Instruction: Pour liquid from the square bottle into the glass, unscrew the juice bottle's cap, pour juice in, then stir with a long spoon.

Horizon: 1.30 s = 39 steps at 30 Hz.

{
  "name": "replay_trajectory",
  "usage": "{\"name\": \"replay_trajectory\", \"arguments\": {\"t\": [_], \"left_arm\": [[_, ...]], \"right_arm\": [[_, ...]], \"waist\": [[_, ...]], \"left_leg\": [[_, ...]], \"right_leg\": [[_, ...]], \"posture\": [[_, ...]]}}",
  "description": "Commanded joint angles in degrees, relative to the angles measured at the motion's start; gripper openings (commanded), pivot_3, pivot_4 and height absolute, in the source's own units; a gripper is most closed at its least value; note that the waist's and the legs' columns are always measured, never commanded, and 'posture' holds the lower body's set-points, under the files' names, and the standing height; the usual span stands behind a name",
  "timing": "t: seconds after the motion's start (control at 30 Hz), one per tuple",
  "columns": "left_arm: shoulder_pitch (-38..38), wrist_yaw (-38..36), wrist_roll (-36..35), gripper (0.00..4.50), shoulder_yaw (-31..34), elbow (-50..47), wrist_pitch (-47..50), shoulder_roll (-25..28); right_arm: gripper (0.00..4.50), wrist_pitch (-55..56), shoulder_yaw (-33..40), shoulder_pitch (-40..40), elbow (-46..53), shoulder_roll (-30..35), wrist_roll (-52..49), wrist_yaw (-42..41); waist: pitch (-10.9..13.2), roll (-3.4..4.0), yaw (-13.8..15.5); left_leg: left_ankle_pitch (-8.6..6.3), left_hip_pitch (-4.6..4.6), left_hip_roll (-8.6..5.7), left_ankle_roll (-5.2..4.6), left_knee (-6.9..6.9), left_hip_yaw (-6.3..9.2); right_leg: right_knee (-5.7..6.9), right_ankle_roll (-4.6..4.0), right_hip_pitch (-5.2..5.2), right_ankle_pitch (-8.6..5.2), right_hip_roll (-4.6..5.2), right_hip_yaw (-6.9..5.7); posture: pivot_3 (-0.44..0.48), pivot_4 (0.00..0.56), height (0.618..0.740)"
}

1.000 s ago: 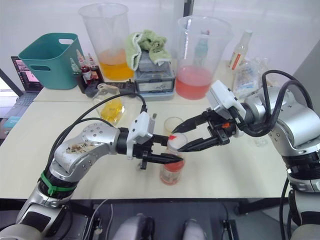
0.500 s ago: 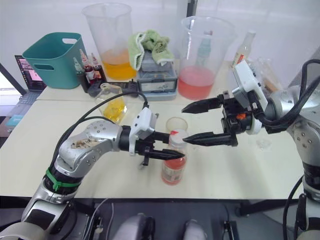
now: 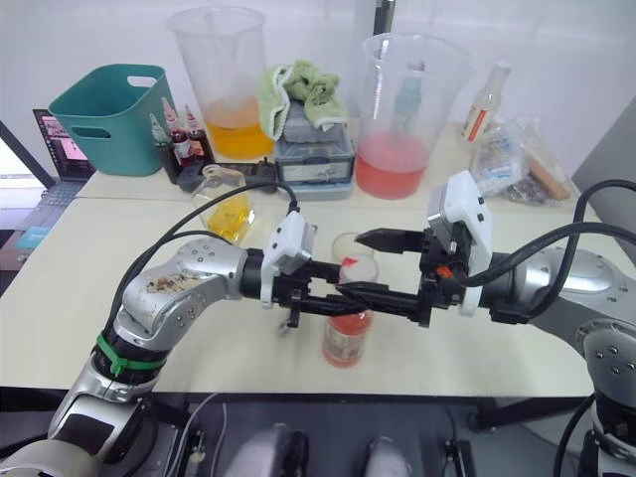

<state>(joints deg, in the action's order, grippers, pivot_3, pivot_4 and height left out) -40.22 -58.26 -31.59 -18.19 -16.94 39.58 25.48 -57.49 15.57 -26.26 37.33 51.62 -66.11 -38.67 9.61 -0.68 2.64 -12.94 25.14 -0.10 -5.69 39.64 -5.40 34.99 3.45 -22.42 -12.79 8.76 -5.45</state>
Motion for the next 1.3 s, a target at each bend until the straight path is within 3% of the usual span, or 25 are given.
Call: {"name": "replay_trajectory", "arguments": {"t": [0.03, 0.1, 0.3, 0.33, 0.57, 0.83, 1.0, 1.3], "left_arm": [[0.4, -0.2, 1.3, 1.6, -2.1, 1.1, 1.4, 0.0], [0.4, -0.1, 1.3, 1.6, -2.0, 1.0, 1.5, 0.0], [0.5, -0.1, 1.4, 1.6, -1.7, 1.1, 1.4, 0.3], [0.5, -0.1, 1.5, 1.6, -1.7, 1.1, 1.3, 0.4], [0.2, -0.1, 1.8, 1.6, -1.8, 1.5, 1.1, 0.3], [0.2, 0.0, 2.0, 1.6, -1.8, 1.3, 1.5, 0.2], [0.5, 0.2, 2.1, 1.6, -1.5, 0.9, 1.7, 0.3], [0.7, 0.6, 2.0, 1.6, -1.3, 0.6, 2.0, 0.4]], "right_arm": [[3.97, 1.3, 0.9, 0.1, 0.9, 0.8, -0.8, 0.8], [3.73, 1.4, 0.6, 0.1, 0.7, 0.9, -0.7, 0.9], [1.75, 1.3, -0.4, 0.0, 0.1, 0.8, -1.1, 1.1], [1.62, 1.5, -0.7, 0.2, 0.0, 0.9, -0.8, 0.5], [1.62, 3.1, -3.4, -1.0, -1.3, 2.6, 1.0, -4.7], [1.62, 12.6, -12.8, -10.9, -12.9, 4.9, 12.6, -26.2], [1.6, 16.6, -15.7, -16.8, -18.6, 3.2, 16.1, -34.8], [1.6, 16.5, -15.4, -20.2, -21.3, 1.3, 17.5, -39.5]], "waist": [[0.0, 0.0, 0.0], [0.0, 0.0, 0.0], [0.0, 0.0, 0.0], [0.0, 0.0, 0.0], [0.0, 0.0, 0.0], [0.0, 0.01, -0.3], [0.0, 0.01, -0.2], [0.0, 0.01, -0.2]], "left_leg": [[0.02, 0.0, 0.0, -0.05, 0.0, 0.0], [0.02, 0.0, 0.0, -0.1, 0.01, 0.01], [-0.02, 0.0, 0.0, -0.17, 0.01, 0.01], [-0.05, 0.0, 0.0, -0.21, 0.01, 0.01], [-0.13, 0.0, 0.01, -0.35, 0.03, 0.02], [-0.15, 0.0, 0.0, -0.38, 0.08, 0.02], [-0.13, 0.0, 0.01, -0.34, 0.08, 0.06], [-0.07, 0.02, 0.01, 0.14, 0.08, 0.03]], "right_leg": [[0.0, 0.0, 0.0, 0.0, 0.0, 0.0], [0.0, 0.0, 0.01, 0.0, -0.01, 0.0], [-0.01, 0.0, 0.01, 0.0, -0.01, 0.0], [-0.01, 0.0, 0.01, 0.0, -0.02, 0.0], [-0.02, 0.0, 0.03, 0.0, -0.03, -0.01], [-0.04, 0.01, -0.08, -0.01, -0.06, 0.01], [-0.03, 0.01, -0.22, -0.01, -0.09, 0.0], [-0.03, 0.01, -0.15, 0.0, -0.03, 0.02]], "posture": [[0.0, 0.15, 0.739], [0.0, 0.15, 0.739], [0.0, 0.15, 0.739], [0.0, 0.15, 0.739], [0.0, 0.15, 0.739], [0.0, 0.15, 0.739], [0.0, 0.15, 0.739], [0.0, 0.15, 0.739]]}}
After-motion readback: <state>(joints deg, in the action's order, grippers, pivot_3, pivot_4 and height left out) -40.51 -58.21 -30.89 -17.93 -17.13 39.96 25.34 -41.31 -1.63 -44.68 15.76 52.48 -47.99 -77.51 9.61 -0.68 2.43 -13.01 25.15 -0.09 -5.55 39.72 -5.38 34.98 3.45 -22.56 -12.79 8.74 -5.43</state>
